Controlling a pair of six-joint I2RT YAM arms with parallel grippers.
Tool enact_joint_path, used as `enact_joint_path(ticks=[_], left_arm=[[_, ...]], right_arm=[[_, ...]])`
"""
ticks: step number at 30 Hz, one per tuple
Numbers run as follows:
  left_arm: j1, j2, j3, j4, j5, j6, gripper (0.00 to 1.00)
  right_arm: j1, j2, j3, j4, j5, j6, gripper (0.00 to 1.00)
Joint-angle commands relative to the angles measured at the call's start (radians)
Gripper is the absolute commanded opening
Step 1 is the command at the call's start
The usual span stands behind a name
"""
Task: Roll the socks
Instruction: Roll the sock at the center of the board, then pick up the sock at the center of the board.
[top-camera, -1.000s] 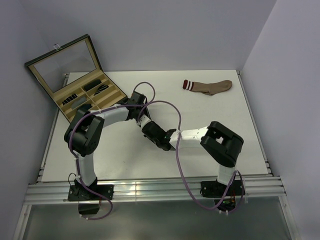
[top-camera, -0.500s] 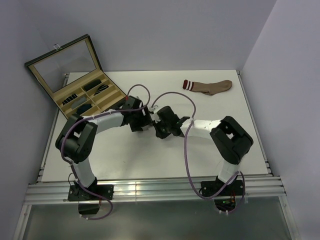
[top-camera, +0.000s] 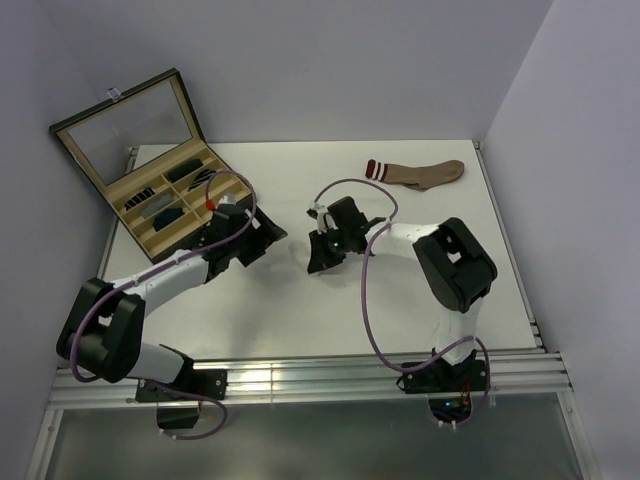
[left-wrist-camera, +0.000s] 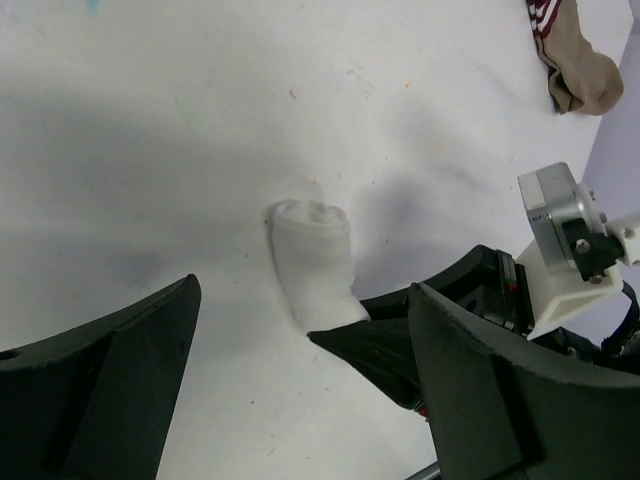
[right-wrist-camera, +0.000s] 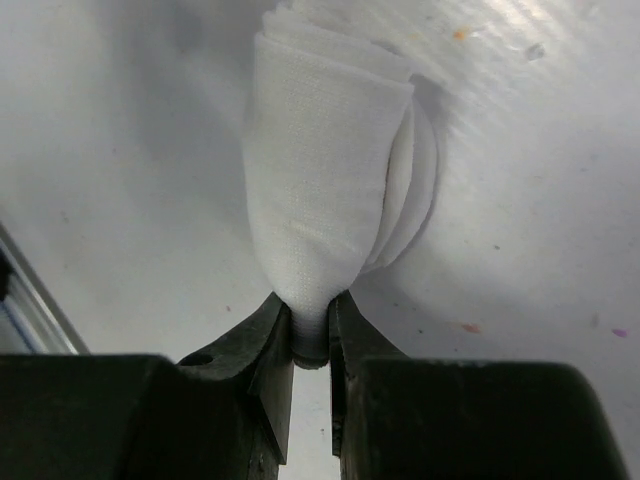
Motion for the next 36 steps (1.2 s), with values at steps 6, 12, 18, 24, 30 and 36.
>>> enact_joint_path(ticks=[6,12,18,24,30,36], left_arm=[[-0.081,0.061,-0.058,0.15,0.016,-0.099,0.86],[-0.123,0.153,-0.047,0.176,-0.004,-0.133,0.84],[-0.137,0.251,-0.013,0.181,-0.015,-0.139,0.83],[-0.149,0.319,0.039,0.135,-0.025,-0.131,0.81],[-0.16,0.342,0.056,0.084,-0.034,-0.138,0.75],[-0.178,0.385,0.089,0.037,-0.034,-0.135,0.66]], right_arm=[[-0.057,0.095,0.058,-0.036,-0.213,0.09,0.0],[-0.086,0.155,0.064,0.009,-0.297,0.177,0.0],[-0.111,0.205,0.053,0.069,-0.36,0.265,0.0],[-0.141,0.237,0.021,0.162,-0.417,0.362,0.0],[-0.163,0.262,0.001,0.234,-0.452,0.447,0.0],[-0.173,0.293,-0.026,0.32,-0.474,0.539,0.01]])
